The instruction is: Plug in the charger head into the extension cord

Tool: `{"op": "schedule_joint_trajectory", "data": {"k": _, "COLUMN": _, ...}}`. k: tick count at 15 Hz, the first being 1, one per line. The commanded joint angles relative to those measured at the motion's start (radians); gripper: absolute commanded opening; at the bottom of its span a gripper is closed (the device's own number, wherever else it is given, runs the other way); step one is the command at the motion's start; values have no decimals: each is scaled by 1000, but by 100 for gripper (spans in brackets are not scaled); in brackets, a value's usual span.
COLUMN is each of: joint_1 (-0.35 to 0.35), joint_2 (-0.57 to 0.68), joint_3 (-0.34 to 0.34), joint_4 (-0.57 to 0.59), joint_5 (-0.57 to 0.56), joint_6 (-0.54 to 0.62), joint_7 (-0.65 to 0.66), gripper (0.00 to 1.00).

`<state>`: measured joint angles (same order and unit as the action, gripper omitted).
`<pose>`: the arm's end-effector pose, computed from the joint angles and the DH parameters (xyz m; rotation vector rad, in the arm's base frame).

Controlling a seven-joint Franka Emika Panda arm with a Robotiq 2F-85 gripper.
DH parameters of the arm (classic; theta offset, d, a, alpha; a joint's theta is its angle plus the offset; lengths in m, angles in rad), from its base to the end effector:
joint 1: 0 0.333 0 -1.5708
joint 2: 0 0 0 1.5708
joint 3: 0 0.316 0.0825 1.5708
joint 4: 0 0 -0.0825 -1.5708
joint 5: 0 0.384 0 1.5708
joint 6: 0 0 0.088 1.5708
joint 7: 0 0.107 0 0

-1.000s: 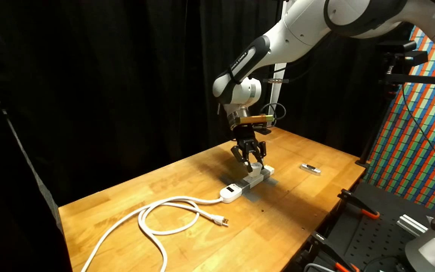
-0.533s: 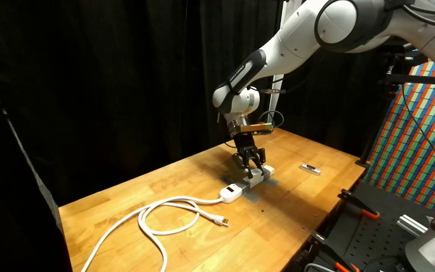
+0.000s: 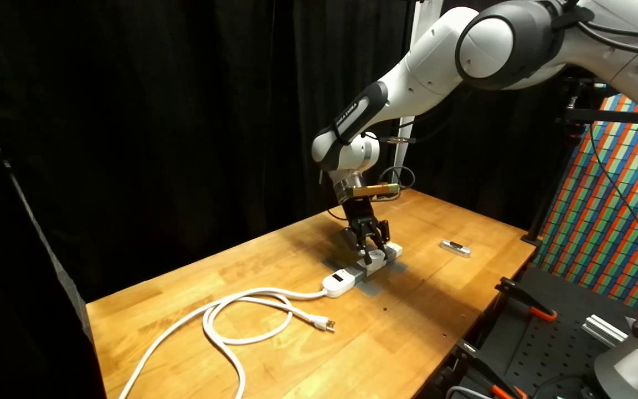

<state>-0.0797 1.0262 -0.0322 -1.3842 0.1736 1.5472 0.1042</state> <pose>0.6063 -0.0473 0.0598 -2.7074 0.3941 1.2563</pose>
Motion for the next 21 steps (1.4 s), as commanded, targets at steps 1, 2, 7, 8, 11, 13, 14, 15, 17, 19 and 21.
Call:
{"op": "schedule_joint_trajectory", "data": {"k": 1, "joint_1": -3, "joint_2": 34, "joint_3": -1, "joint_4": 52, "joint_5": -10, "joint_6": 5, "joint_7": -15, "gripper": 23}}
{"op": "schedule_joint_trajectory", "data": {"k": 2, "joint_1": -2, "joint_2": 36, "joint_3": -2, "joint_4": 51, "joint_5": -9, "joint_6": 16, "joint_7": -14, "gripper": 23}}
{"op": "schedule_joint_trajectory", "data": {"k": 7, "joint_1": 0, "joint_2": 34, "joint_3": 5, "joint_4": 47, "joint_5": 9, "joint_6": 77, "joint_7": -5, "gripper": 23}}
{"op": "schedule_joint_trajectory", "data": {"k": 8, "joint_1": 1, "joint_2": 34, "joint_3": 6, "joint_4": 47, "joint_5": 13, "joint_6": 87, "joint_7": -2, "gripper": 23}}
{"op": "schedule_joint_trajectory", "data": {"k": 11, "joint_1": 3, "joint_2": 33, "joint_3": 9, "joint_4": 50, "joint_5": 20, "joint_6": 105, "joint_7": 1, "gripper": 23}}
{"op": "schedule_joint_trajectory", "data": {"k": 13, "joint_1": 3, "joint_2": 33, "joint_3": 11, "joint_4": 52, "joint_5": 25, "joint_6": 119, "joint_7": 5, "gripper": 23}}
{"op": "schedule_joint_trajectory", "data": {"k": 14, "joint_1": -1, "joint_2": 33, "joint_3": 15, "joint_4": 55, "joint_5": 34, "joint_6": 122, "joint_7": 6, "gripper": 23}}
{"op": "schedule_joint_trajectory", "data": {"k": 15, "joint_1": -4, "joint_2": 32, "joint_3": 18, "joint_4": 56, "joint_5": 42, "joint_6": 125, "joint_7": 7, "gripper": 23}}
{"op": "schedule_joint_trajectory", "data": {"k": 17, "joint_1": -8, "joint_2": 33, "joint_3": 22, "joint_4": 63, "joint_5": 52, "joint_6": 116, "joint_7": 8, "gripper": 23}}
{"op": "schedule_joint_trajectory", "data": {"k": 19, "joint_1": -9, "joint_2": 33, "joint_3": 25, "joint_4": 67, "joint_5": 60, "joint_6": 108, "joint_7": 12, "gripper": 23}}
{"op": "schedule_joint_trajectory", "data": {"k": 21, "joint_1": -11, "joint_2": 30, "joint_3": 27, "joint_4": 70, "joint_5": 67, "joint_6": 100, "joint_7": 17, "gripper": 23}}
